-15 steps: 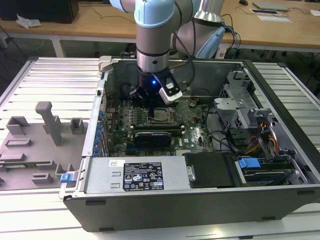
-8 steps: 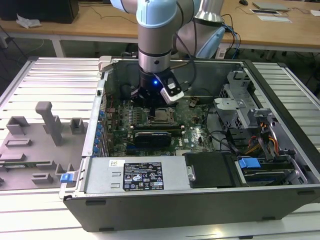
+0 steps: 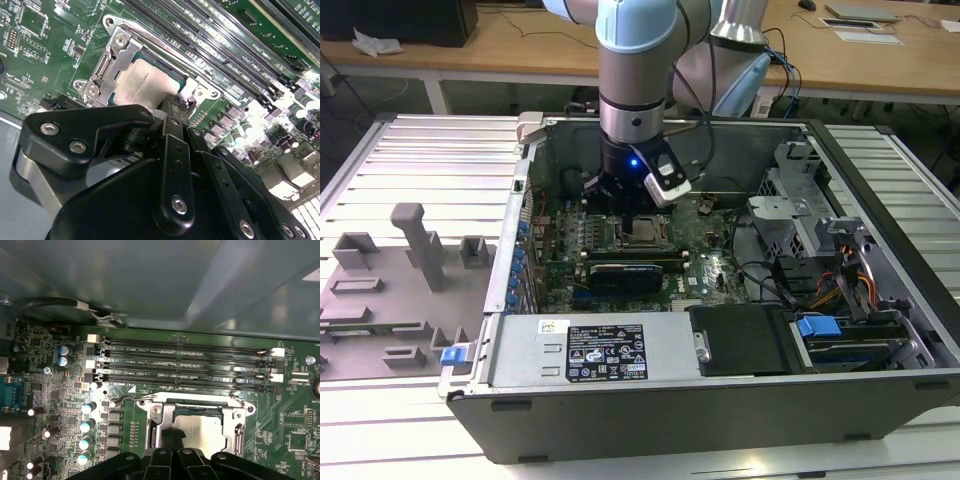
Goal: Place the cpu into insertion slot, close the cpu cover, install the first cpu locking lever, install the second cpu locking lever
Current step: 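Close the cpu cover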
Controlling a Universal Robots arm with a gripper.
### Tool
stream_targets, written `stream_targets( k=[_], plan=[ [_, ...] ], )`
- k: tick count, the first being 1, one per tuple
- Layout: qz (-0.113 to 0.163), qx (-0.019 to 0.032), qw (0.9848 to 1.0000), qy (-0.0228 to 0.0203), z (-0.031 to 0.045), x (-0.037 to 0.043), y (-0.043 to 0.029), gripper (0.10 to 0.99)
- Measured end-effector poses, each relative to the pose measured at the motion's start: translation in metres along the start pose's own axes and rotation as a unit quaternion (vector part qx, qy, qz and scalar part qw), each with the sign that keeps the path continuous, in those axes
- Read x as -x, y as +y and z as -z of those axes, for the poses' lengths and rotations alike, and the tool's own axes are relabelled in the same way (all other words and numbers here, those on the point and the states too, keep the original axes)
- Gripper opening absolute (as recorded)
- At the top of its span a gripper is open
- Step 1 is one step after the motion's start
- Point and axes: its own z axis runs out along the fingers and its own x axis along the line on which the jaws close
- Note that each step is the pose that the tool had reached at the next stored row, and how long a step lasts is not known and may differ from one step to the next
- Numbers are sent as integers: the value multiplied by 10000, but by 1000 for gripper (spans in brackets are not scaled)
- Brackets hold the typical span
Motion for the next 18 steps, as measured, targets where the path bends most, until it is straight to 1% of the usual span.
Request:
stream_targets(
  k=[4,5,6,7,8,9,11,14,17,18],
  plan=[
    [5,0,10000,-5,72,2,4,106],
    [6,-3,10000,-53,78,-2,5,106],
    [10,-8,9999,-128,78,-5,5,106],
    [13,-14,9998,-217,79,-12,5,106],
    [20,-32,9994,-354,79,-23,6,106],
    [22,-45,9992,-400,78,-24,7,106],
    [23,-52,9992,-405,79,-17,6,106],
    [17,-55,9992,-404,78,24,3,106],
    [6,-60,9992,-392,78,85,-1,106],
    [-2,-64,9992,-390,83,90,-2,106]
  ],
)
